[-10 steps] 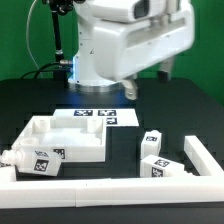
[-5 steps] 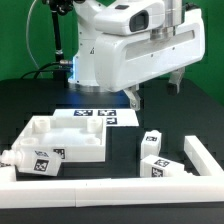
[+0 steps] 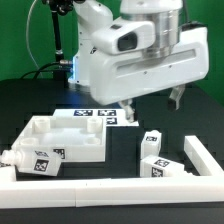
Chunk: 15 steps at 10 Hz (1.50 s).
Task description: Assemble one leg
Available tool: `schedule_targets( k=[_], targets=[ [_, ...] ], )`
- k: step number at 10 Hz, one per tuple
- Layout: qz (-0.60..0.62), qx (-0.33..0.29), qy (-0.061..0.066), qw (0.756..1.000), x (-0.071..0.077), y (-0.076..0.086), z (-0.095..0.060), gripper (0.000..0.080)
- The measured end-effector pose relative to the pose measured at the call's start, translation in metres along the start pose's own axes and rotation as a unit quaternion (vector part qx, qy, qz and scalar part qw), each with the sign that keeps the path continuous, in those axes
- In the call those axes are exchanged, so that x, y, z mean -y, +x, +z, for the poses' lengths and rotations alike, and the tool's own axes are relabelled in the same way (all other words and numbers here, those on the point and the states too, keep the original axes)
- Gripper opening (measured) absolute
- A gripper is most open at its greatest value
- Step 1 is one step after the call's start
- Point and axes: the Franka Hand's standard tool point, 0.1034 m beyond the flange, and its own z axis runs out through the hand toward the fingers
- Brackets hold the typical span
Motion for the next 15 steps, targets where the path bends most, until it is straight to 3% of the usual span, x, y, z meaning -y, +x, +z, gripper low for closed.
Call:
schedule_targets(
  k=[1,5,7,15],
  targets=[
    [-0.005,-0.006,0.004,1.000,-0.008,0.001,-0.004,0.0649],
    [-0.003,-0.004,0.005,1.000,-0.008,-0.001,-0.002,0.0649],
    [0.019,0.011,0.009,1.000,-0.012,-0.011,0.015,0.0649],
    [0.023,0.030,0.017,0.999,-0.012,-0.021,0.042,0.0649]
  ],
)
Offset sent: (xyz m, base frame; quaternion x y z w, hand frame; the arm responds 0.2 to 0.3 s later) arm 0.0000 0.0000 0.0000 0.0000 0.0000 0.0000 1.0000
